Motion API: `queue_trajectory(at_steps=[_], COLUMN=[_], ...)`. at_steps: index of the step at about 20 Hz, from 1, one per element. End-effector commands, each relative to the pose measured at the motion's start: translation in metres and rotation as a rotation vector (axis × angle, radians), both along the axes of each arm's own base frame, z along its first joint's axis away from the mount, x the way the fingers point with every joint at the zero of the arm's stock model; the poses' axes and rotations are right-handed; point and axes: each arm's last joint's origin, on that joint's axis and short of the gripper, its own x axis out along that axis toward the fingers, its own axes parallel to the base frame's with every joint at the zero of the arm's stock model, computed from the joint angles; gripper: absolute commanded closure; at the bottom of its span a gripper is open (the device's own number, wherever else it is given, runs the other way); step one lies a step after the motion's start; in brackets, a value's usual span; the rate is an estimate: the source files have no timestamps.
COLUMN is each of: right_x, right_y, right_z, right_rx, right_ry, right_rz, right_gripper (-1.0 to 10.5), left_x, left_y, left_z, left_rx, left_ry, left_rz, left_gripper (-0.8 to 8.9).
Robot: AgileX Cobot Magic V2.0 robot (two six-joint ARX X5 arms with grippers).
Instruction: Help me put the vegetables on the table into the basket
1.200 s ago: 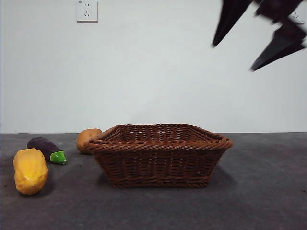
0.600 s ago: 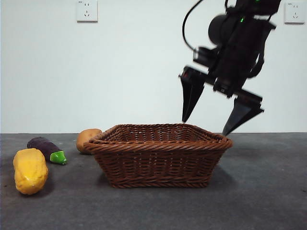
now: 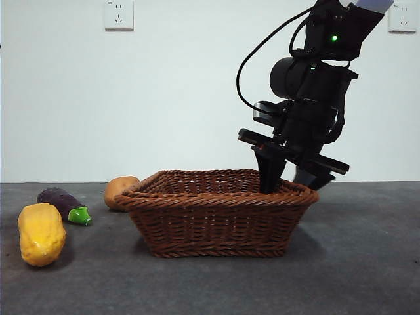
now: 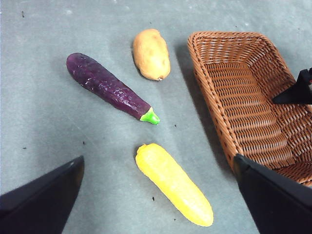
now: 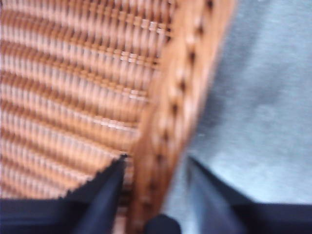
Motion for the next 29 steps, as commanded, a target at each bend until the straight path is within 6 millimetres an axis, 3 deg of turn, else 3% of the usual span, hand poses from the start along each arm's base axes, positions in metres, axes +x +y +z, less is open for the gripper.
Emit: queue_trajectory(at_steps=[1, 4, 6, 9, 13, 16, 21, 29], right_x=[0.0, 0.0, -0.002, -0.012, -0.042, -0.069, -0.1, -0.115], right_y=[0.001, 0.002, 0.001, -0.004, -0.018, -0.029, -0.042, -0.048], right_z=[-0.003, 0.001, 0.016, 0.065, 0.151, 0.193, 0.215, 0.22], right_rx=[0.005, 0.027, 0.041, 0.094, 0.177, 0.22, 0.196, 0.164], right_ry=[0.01, 0.001, -0.037, -0.164, -0.399, -0.522, -0.556, -0.559], right_rz=[-0.004, 0.001, 0.001, 0.001, 0.007, 0.018, 0.067, 0.115], right_gripper=[9.6, 9.6, 9.6, 9.6, 9.6, 9.6, 9.6, 9.6], left_x=[0.0, 0.0, 0.002, 0.006, 0.025, 0.048, 0.081, 0.119], left_y=[0.0, 0.0, 0.0, 0.0, -0.003, -0.019, -0.049, -0.086], left_z=[0.003, 0.003, 0.002, -0.004, -0.019, -0.038, -0.073, -0.097], left_rx=[0.001, 0.001, 0.0, -0.016, -0.043, -0.057, -0.014, 0.136], left_ry=[-0.016, -0.016, -0.006, 0.049, 0.169, 0.287, 0.439, 0.612], left_rz=[-0.003, -0.003, -0.002, 0.009, 0.006, -0.014, 0.025, 0.094], left_gripper=[1.84, 1.85, 1.85, 1.85, 1.86, 1.86, 1.86, 1.86])
